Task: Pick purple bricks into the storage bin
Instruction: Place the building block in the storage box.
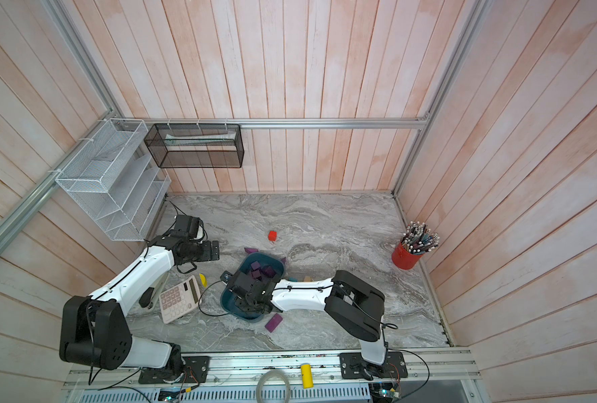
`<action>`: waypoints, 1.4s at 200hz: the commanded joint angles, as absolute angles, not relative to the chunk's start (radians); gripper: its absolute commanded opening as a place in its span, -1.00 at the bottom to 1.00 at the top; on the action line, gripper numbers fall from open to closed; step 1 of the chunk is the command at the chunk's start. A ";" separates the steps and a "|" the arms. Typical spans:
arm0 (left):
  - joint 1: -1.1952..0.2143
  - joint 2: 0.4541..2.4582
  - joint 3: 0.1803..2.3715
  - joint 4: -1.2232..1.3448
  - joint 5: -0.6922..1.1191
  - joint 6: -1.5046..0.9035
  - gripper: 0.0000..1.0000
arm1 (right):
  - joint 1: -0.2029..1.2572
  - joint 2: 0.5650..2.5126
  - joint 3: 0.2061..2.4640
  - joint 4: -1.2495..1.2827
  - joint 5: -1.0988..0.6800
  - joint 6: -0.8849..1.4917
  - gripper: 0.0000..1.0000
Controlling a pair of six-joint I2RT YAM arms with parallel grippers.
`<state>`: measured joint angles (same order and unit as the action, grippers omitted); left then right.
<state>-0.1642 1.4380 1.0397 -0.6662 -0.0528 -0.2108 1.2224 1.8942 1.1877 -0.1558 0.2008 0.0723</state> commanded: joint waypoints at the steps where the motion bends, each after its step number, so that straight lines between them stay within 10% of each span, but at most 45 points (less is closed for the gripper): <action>1: -0.160 1.451 1.063 -0.678 -0.043 -0.216 1.00 | 1.228 1.923 1.186 -0.142 0.238 0.041 -0.40; 280: -0.199 1.448 1.068 -0.672 -0.038 -0.216 1.00 | 1.205 1.541 0.984 -0.001 0.345 0.077 0.46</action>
